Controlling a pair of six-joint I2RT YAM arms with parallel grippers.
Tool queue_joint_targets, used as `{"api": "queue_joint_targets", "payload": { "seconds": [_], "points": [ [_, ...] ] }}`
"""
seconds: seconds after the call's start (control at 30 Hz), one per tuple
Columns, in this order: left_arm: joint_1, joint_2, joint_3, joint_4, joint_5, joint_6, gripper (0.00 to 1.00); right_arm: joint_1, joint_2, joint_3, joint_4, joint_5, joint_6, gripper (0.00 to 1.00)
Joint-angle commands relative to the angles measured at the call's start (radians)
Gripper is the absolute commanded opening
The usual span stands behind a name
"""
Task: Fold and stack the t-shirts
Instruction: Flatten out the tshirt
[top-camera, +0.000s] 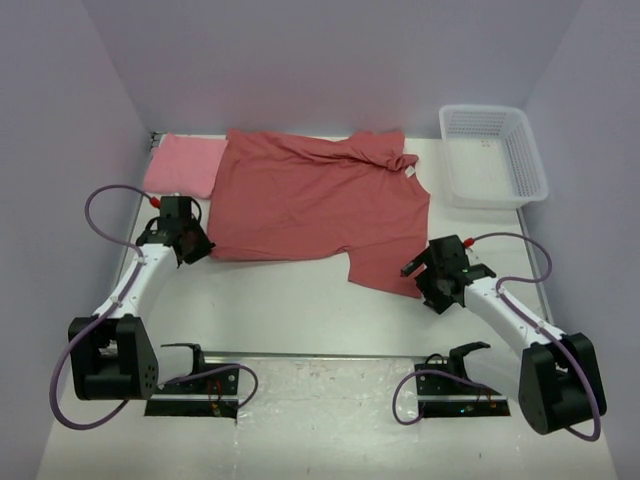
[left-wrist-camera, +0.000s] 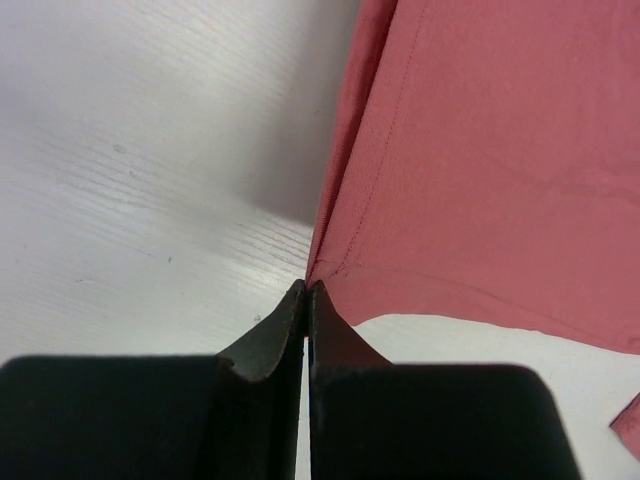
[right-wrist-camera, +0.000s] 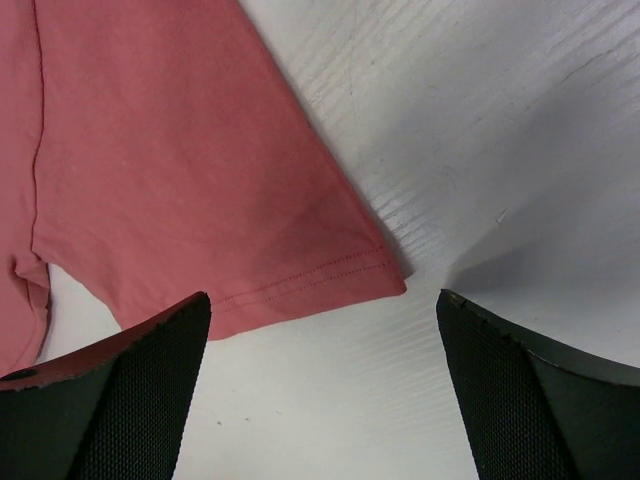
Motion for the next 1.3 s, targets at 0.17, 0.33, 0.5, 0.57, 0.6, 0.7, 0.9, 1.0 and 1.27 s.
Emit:
{"api": "queue_joint_targets", "payload": {
  "seconds": [0.17, 0.33, 0.5, 0.57, 0.6, 0.7, 0.9, 1.0, 1.27],
  "points": [
    [-0.002, -0.060, 0.005, 0.013, -0.031, -0.016, 0.00, -0.003, 0.066, -0.026, 0.031, 0.015, 0.116, 0.88],
    [-0.002, -0.062, 0.002, 0.015, -0.022, -0.022, 0.00, -0.003, 0.075, -0.019, 0.021, 0.044, 0.146, 0.85],
    [-0.002, -0.079, 0.007, 0.012, -0.022, -0.022, 0.00, -0.003, 0.134, 0.026, -0.014, 0.049, 0.141, 0.80],
    [-0.002, -0.089, 0.013, 0.007, -0.025, -0.022, 0.00, -0.003, 0.154, 0.049, -0.020, 0.037, 0.130, 0.78],
    [-0.002, -0.092, 0.014, 0.005, -0.028, -0.022, 0.00, -0.003, 0.173, 0.057, -0.032, 0.037, 0.132, 0.77],
    [0.000, -0.097, 0.014, 0.007, -0.031, -0.024, 0.00, -0.002, 0.190, 0.078, -0.048, 0.034, 0.129, 0.72],
    [0.000, -0.085, 0.007, 0.019, -0.020, -0.027, 0.00, 0.000, 0.209, 0.090, -0.054, 0.032, 0.140, 0.56],
    [0.000, -0.074, 0.007, 0.024, -0.016, -0.025, 0.00, 0.003, 0.200, 0.083, -0.049, 0.032, 0.150, 0.42],
    [0.000, -0.062, -0.007, 0.038, -0.014, -0.025, 0.00, 0.007, 0.177, 0.066, -0.034, 0.047, 0.152, 0.13]
  ]
}}
